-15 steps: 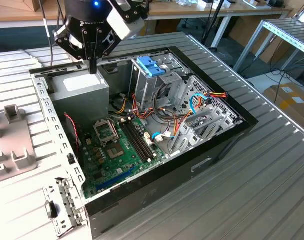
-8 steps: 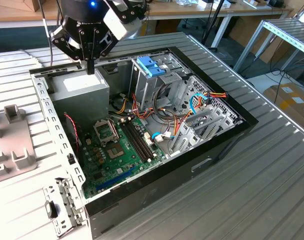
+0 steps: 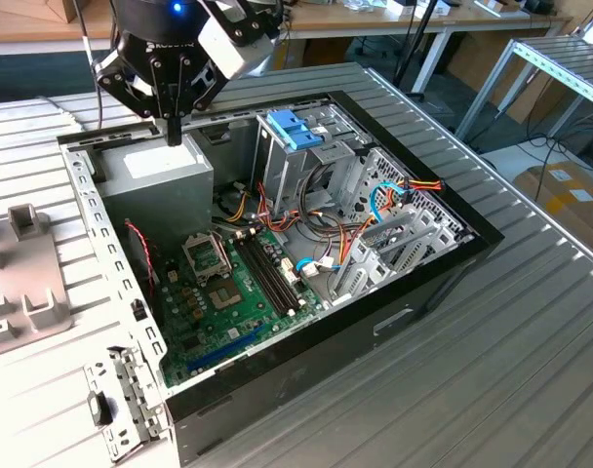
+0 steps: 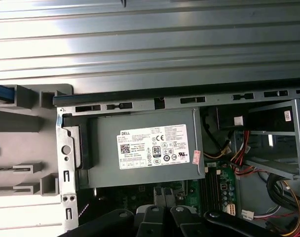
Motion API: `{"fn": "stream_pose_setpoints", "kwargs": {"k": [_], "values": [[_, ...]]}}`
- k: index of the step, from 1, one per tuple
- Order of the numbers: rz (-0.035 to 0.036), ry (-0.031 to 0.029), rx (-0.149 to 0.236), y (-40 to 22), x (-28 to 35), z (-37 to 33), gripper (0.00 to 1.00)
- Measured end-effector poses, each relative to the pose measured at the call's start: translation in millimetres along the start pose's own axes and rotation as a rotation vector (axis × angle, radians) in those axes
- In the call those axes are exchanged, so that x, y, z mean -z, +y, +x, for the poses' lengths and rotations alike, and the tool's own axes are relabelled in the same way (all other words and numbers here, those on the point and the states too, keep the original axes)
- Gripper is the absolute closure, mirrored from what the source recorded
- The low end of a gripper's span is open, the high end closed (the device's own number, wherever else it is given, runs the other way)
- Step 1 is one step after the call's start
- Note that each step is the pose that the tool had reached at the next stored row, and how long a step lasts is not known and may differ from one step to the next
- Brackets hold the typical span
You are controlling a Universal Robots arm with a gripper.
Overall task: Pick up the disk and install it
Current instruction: 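Reach for the disk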
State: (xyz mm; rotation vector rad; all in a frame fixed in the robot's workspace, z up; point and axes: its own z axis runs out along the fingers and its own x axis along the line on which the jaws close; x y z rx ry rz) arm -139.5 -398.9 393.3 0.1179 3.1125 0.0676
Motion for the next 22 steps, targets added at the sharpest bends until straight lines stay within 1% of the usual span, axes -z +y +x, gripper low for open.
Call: {"fn": "stream_pose_setpoints", "kwargs": {"k": [13, 22], "values": [[0.0, 0.0, 0.0, -0.4, 0.1, 5.0, 0.89], [0.0, 0.0, 0.0, -0.8, 0.3, 10.3, 0.89]]}}
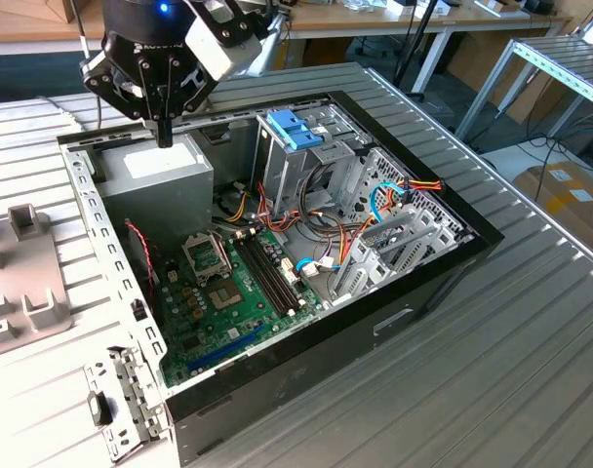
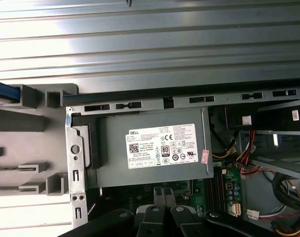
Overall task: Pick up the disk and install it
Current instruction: 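Reach for the disk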
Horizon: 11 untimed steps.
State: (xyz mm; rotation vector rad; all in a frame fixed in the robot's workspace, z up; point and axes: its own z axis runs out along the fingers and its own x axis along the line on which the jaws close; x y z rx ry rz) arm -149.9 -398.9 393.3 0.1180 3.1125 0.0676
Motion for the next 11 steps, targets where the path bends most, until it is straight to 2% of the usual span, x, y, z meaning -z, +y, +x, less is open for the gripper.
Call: {"fn": "stream_pose_setpoints", "kwargs": {"k": [11], "values": [[0.0, 0.0, 0.0, -0.6, 0.2, 7.4, 0.89]]}}
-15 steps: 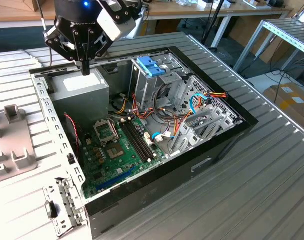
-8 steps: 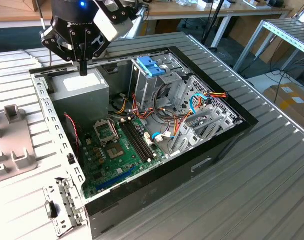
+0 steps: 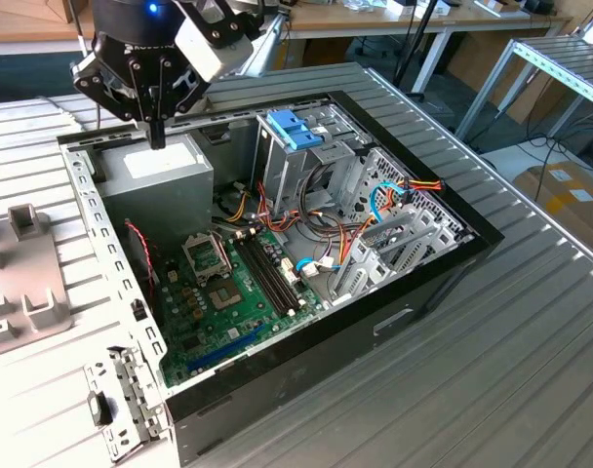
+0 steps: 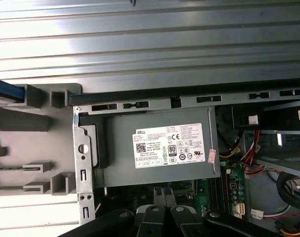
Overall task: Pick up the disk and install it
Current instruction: 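Reach for the disk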
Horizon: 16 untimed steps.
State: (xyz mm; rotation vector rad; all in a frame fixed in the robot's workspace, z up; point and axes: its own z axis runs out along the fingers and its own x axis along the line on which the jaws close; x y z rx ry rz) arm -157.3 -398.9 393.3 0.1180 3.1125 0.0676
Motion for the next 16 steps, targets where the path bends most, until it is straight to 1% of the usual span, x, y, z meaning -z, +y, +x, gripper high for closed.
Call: {"fn": "stream_pose_setpoints", "kwargs": {"k": [16], "values": [[-0.0001, -0.0001, 0.0, -0.7, 0.2, 10.2, 0.89]]}}
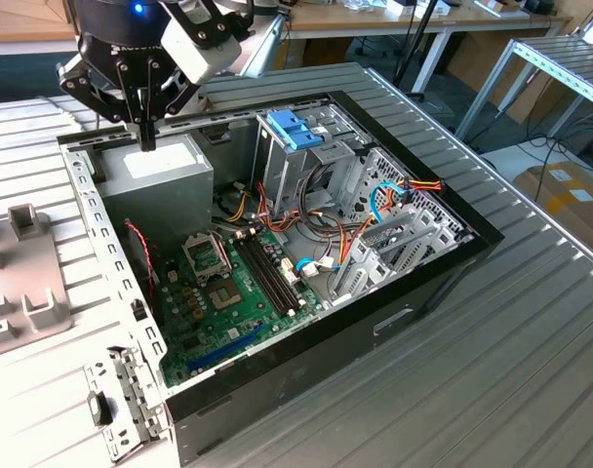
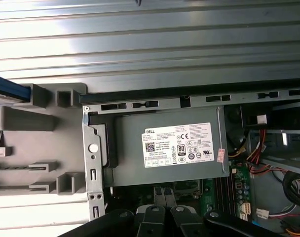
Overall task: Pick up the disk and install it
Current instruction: 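Reach for the disk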
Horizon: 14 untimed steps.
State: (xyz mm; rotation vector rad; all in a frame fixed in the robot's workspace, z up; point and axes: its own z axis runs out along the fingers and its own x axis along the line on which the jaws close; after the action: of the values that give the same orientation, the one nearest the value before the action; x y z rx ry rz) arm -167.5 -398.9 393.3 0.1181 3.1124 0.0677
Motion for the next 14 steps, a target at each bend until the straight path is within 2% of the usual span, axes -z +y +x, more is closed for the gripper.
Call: {"fn": "stream_pose_setpoints", "kwargs": {"k": [14], "values": [[0.0001, 0.0001, 0.0, -0.7, 0.3, 9.4, 0.89]]}}
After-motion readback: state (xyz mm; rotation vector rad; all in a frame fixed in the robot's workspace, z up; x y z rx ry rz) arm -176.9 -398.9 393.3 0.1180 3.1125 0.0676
